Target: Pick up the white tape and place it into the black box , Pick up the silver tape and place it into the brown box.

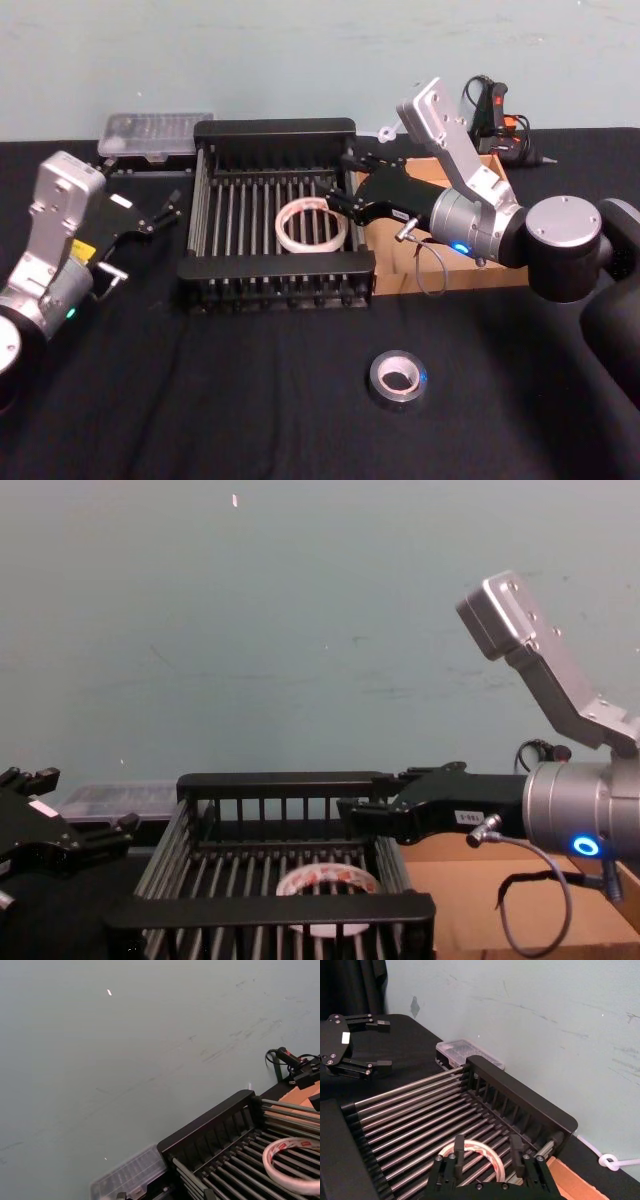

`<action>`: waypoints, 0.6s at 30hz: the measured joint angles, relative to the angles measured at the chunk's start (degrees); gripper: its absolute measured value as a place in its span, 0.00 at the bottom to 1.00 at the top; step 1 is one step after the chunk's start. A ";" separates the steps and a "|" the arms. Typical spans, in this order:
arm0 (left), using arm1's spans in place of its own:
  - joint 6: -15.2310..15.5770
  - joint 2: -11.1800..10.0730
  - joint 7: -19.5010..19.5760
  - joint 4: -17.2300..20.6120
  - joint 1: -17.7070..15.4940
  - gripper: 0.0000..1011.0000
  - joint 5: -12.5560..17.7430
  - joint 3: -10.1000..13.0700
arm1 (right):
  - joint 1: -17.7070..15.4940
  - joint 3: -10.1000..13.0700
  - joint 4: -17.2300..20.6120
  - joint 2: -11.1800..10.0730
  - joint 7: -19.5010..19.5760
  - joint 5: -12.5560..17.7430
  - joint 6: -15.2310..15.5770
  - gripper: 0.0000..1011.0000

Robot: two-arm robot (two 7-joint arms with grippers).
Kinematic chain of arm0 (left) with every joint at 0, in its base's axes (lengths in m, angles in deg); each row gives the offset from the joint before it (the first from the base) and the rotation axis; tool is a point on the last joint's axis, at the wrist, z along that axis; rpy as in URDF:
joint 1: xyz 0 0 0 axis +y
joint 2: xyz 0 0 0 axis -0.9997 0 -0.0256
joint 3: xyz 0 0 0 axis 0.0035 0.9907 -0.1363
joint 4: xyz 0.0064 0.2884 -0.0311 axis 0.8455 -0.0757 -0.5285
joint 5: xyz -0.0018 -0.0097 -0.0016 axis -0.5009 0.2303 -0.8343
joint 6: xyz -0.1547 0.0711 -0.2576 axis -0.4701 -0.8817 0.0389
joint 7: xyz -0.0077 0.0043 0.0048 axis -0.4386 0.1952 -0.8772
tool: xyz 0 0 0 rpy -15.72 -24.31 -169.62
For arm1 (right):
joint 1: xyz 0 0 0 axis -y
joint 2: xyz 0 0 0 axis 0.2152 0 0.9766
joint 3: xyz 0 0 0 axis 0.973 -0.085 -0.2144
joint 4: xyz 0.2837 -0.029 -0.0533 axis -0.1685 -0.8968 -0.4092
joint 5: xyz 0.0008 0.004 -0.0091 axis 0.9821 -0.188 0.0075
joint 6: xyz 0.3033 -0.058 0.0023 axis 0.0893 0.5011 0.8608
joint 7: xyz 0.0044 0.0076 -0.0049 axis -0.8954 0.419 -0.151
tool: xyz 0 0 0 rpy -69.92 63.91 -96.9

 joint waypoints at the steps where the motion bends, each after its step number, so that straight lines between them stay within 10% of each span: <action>1: 0.00 0.00 0.00 0.00 0.00 0.99 0.00 0.00 | -0.01 0.00 0.02 0.00 0.00 0.01 0.01 0.59; 18: 0.00 0.00 0.00 0.00 0.00 0.99 0.00 0.00 | -0.06 0.01 0.12 -0.01 0.07 0.02 0.04 0.99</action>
